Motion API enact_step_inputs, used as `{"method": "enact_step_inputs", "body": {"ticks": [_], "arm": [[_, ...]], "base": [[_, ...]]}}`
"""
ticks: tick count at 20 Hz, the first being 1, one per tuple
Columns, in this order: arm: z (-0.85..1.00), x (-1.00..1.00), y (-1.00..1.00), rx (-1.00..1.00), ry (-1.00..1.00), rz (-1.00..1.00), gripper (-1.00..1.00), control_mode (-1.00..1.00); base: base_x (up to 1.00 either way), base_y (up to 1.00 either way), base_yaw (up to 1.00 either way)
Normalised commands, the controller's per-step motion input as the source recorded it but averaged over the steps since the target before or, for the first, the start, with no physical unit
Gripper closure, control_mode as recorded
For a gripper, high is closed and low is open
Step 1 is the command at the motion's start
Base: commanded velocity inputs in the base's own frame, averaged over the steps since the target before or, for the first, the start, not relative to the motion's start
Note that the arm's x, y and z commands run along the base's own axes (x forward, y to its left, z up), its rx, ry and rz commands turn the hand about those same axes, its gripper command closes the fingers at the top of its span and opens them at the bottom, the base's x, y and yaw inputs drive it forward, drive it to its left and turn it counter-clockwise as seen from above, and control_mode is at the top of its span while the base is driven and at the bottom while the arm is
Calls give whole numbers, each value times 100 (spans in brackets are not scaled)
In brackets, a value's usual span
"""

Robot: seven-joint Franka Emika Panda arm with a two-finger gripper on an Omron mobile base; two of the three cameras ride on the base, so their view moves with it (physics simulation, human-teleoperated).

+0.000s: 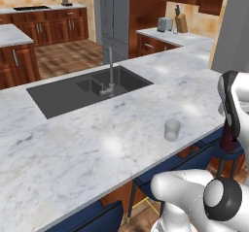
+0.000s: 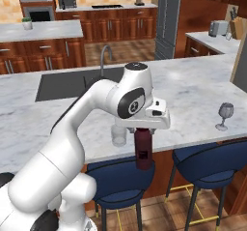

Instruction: There is a wine glass and glass cup on the dining counter. Place the wine bottle next to the wine glass and the juice bottle next to the glass cup.

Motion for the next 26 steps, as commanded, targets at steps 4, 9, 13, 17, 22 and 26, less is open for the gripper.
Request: {"method": "enact_step_inputs", "body": {"ticks": [4, 9, 13, 17, 22, 26], "arm": [[0, 0, 0, 0, 0, 0, 100, 100], [0, 0, 0, 0, 0, 0, 100, 100], [0, 0, 0, 0, 0, 0, 100, 100], [2, -5, 16, 0, 2, 0, 100, -100], [10, -2, 29, 0, 2, 0, 100, -100], [13, 0, 37, -2, 1, 0, 100, -100]], "base": [[0, 0, 0], [0, 0, 0], [0, 0, 0], [0, 0, 0], [0, 0, 0], [0, 0, 0]]}}
